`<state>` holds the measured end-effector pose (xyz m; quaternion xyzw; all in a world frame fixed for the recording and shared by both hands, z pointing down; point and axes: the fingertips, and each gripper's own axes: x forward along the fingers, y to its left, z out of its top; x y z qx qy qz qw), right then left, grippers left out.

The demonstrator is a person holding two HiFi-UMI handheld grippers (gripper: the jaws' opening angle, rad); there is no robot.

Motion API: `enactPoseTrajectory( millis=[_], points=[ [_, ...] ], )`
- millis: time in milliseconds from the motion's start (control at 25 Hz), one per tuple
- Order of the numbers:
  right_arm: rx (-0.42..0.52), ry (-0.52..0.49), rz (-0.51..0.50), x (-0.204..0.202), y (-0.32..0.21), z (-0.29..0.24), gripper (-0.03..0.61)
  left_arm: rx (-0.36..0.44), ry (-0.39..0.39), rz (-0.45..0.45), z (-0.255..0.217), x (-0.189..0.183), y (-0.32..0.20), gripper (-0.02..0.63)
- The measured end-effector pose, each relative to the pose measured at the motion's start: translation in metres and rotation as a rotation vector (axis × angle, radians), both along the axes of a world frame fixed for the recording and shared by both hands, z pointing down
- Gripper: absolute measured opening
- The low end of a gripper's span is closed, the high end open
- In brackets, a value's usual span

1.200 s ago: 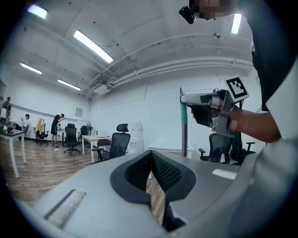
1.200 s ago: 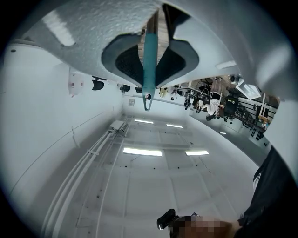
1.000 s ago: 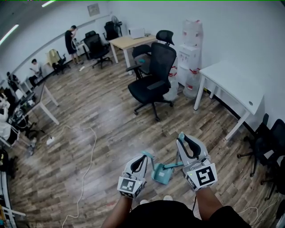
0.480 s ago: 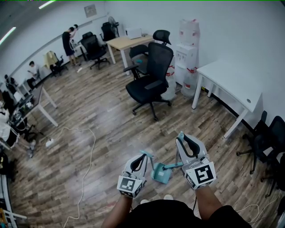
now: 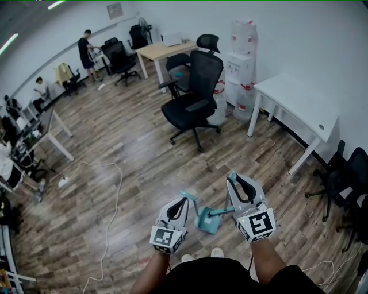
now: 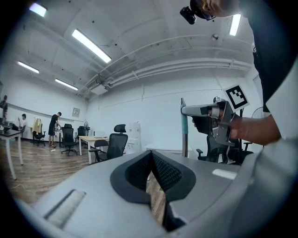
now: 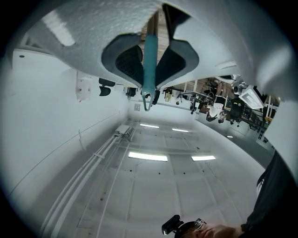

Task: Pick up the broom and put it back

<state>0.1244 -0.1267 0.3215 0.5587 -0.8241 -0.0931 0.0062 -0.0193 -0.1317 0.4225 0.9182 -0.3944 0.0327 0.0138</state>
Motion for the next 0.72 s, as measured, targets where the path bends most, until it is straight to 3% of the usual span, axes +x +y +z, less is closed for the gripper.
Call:
enactPoseTrajectory(
  millis=[200, 720],
  points=[
    [-0.051, 0.008, 0.007, 0.001, -0.005, 0.025, 0.089, -0.011, 0.006, -0.043, 0.000, -0.006, -0.003, 0.019],
    [-0.206, 0.061, 0.023, 0.007, -0.005, 0.096, 0.089, -0.068, -0.011, -0.037, 0.036, -0.014, 0.003, 0.019]
  ],
)
